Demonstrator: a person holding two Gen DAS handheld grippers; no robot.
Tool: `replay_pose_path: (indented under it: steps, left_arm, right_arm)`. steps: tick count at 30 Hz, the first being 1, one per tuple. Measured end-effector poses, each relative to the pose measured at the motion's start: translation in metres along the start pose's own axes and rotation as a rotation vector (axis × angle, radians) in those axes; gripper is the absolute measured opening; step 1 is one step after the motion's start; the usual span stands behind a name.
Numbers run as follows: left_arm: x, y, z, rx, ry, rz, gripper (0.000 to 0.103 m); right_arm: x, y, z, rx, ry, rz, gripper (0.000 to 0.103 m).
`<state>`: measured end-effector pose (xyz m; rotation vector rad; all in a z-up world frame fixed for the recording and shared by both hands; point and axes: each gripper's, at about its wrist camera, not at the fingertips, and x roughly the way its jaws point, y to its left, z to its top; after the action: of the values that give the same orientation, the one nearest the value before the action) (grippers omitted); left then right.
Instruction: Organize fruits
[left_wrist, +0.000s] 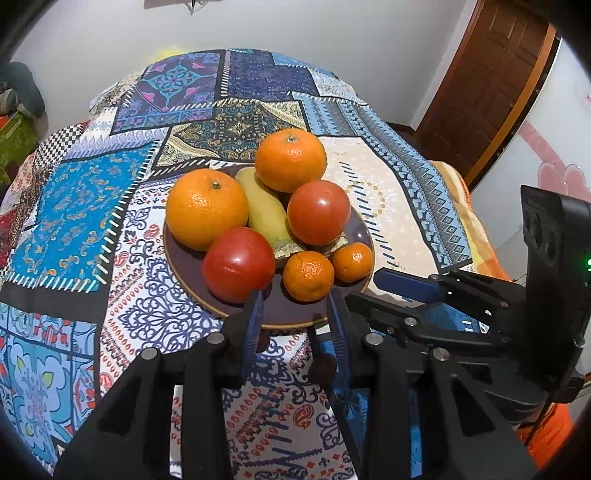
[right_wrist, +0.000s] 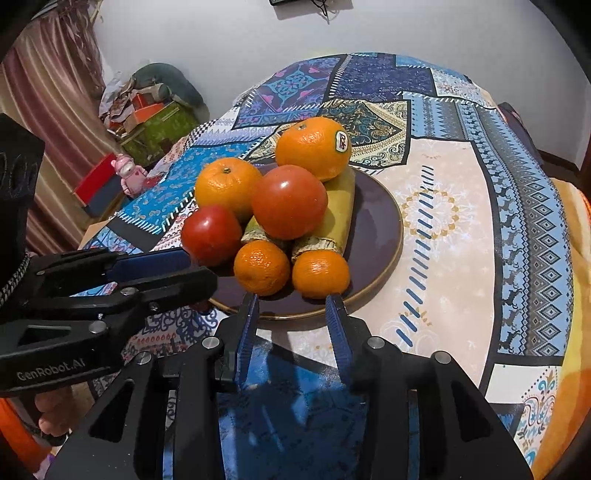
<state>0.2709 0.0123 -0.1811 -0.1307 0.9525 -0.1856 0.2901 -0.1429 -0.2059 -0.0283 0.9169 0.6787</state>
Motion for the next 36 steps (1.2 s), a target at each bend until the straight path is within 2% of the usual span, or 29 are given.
replay_pose_path:
  steps: [6,13,22,31,35,36]
  left_arm:
    - [-0.021,0.009,-0.003,-0.004,-0.026,0.021,0.036]
    - [-0.031,0.03,-0.014,-0.035,-0.013,0.05,0.036]
    - [-0.016,0.038,-0.029,-0.029,0.043,0.064,0.036]
    - [-0.004,0.039,-0.033,-0.03,0.068,0.043,0.036]
    - [0.003,0.039,-0.032,-0.033,0.086,0.039,0.036]
    - [0.004,0.039,-0.032,-0.031,0.087,0.038,0.036]
  right_arm:
    - [-0.009,0.004,-0.003,-0.003,-0.006,0.0,0.036]
    - [-0.012,0.013,-0.008,-0.011,0.002,0.008,0.036]
    - [0.0,0.026,-0.02,-0.016,0.043,0.042,0.036]
    - [0.022,0.034,-0.022,-0.033,0.09,0.054,0.036]
    - [0.025,0.035,-0.025,-0.042,0.098,0.056,0.03]
    - [0.025,0.035,-0.025,-0.044,0.095,0.058,0.025]
